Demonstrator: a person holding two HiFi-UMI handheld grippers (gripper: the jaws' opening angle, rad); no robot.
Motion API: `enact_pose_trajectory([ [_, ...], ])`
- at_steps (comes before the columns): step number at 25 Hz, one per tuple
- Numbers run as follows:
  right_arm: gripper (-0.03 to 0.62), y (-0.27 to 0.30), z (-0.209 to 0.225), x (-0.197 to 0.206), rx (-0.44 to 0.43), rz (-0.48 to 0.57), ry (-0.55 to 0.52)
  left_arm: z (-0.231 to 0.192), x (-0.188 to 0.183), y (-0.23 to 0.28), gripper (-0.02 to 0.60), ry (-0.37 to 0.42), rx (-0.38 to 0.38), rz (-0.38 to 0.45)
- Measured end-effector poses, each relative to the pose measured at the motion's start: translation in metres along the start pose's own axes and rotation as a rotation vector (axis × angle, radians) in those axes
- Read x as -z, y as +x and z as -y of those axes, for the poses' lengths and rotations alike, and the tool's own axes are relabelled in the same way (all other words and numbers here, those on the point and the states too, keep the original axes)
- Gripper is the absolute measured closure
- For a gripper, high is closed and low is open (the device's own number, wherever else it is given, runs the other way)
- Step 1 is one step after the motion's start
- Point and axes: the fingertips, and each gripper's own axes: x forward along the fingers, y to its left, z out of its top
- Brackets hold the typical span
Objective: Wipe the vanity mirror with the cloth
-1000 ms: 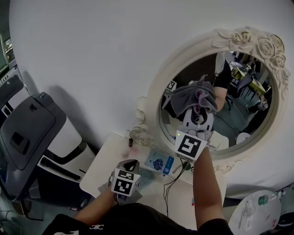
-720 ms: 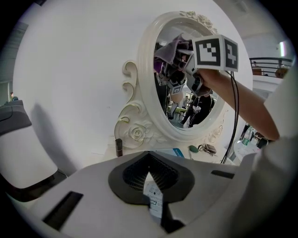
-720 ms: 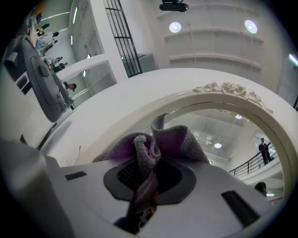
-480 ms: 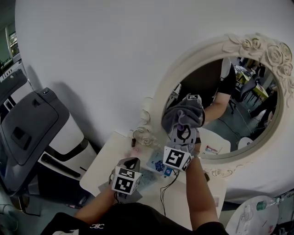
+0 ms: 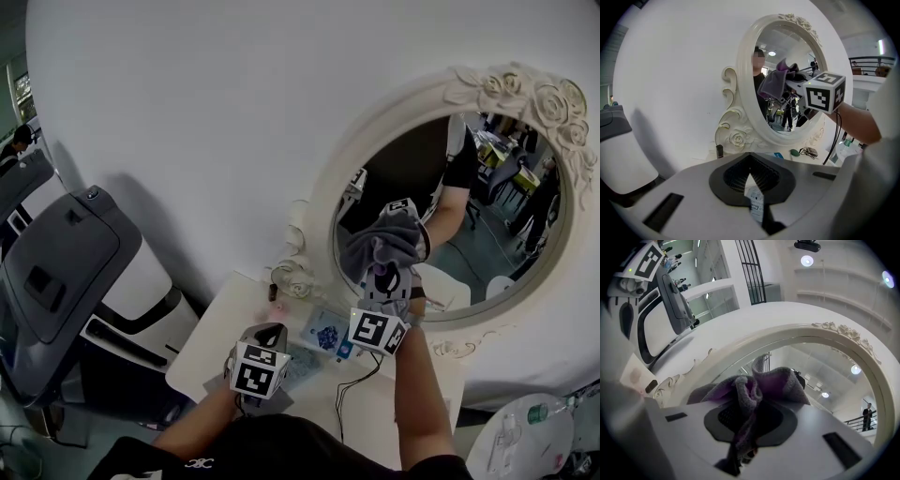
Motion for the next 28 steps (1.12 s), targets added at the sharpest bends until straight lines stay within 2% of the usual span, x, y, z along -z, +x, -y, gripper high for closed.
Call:
enact_pose_trajectory([
  [12, 0.536, -0.052, 0.076, 0.067, 0.119, -0.123, 0.03, 0.017, 0.0, 0.002, 0.583, 0.004, 0.02, 0.002],
  [21, 0.534, -0.11, 0.136, 0.152, 0.25, -0.352, 0.113, 0.041, 0.002, 0.008, 0.583, 0.043, 0.06, -0.014],
  [24, 0.536, -0.127, 0.144, 0.178, 0.294, -0.455, 0.108, 0.05, 0.002, 0.01, 0.583, 0.062, 0.079, -0.023],
  [28, 0.536, -0.141, 0.147, 0.203, 0.346, -0.532, 0.197, 0.059, 0.003, 0.012, 0.583, 0.081, 0.095, -0.029],
])
